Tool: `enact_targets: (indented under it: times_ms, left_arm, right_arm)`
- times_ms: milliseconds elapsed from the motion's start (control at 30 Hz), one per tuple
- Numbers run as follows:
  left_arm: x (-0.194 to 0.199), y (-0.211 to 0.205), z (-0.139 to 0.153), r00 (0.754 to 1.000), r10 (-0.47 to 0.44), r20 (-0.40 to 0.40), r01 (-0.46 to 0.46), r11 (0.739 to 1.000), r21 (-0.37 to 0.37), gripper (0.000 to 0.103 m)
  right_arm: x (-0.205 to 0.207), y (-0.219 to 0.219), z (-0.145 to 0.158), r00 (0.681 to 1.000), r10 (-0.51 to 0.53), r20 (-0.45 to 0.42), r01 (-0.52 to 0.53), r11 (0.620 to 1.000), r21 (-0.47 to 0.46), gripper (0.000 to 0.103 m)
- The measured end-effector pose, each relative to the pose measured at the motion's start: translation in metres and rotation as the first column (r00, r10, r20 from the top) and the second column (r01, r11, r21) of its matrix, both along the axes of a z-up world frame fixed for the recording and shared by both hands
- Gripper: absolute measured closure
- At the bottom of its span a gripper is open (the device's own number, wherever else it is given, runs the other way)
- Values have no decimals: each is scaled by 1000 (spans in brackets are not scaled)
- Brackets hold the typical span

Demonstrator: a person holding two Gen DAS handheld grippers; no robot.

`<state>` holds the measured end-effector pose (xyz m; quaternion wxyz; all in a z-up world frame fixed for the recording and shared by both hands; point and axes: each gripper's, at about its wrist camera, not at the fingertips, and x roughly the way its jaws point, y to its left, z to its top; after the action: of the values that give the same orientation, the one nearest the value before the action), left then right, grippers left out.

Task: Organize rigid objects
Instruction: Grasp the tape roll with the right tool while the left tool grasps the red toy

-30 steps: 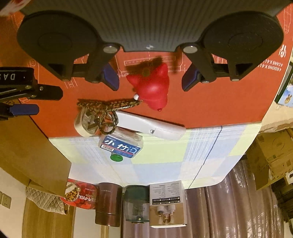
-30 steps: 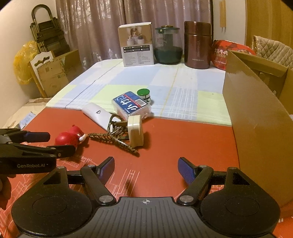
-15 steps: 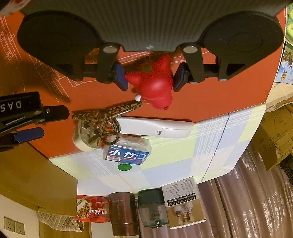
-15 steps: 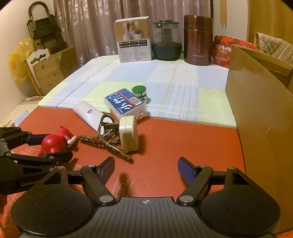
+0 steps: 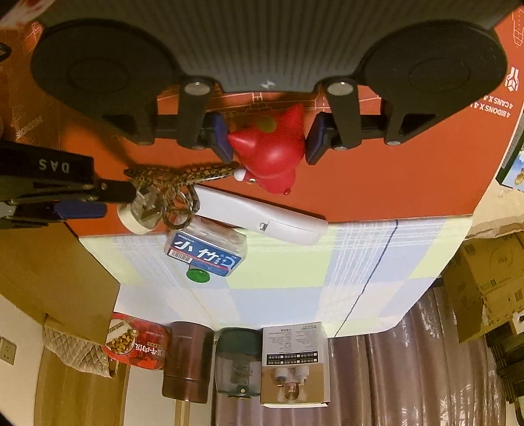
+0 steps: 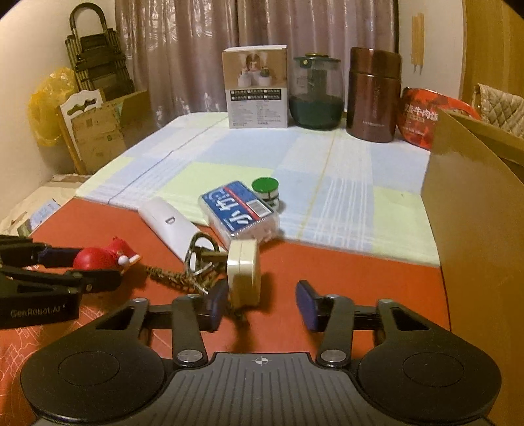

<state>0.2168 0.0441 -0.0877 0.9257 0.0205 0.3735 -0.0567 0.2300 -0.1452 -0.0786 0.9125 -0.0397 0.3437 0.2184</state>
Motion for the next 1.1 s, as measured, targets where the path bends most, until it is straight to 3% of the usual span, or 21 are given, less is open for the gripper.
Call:
enact_targets:
  times_ms: [233, 367, 667, 1100]
  left_arm:
    - [0, 0, -1, 1000, 6, 2, -6, 1000, -14, 60]
    - [2, -2, -5, 1000, 7, -2, -7, 1000, 3, 60]
    - [4, -7, -12, 1000, 8, 10, -8, 999, 53, 60]
    - [10, -6, -13, 1000, 5, 9, -5, 1000, 16, 60]
  right_arm:
    - [9, 10, -4, 999, 32, 13, -32, 999, -18, 71]
    - [12, 10, -5, 999, 34, 11, -34, 999, -24, 88]
    - [13, 3, -2, 1000, -12, 0, 12, 1000, -26, 88]
    - [8, -8, 2, 998, -62, -19, 61, 998, -33, 88]
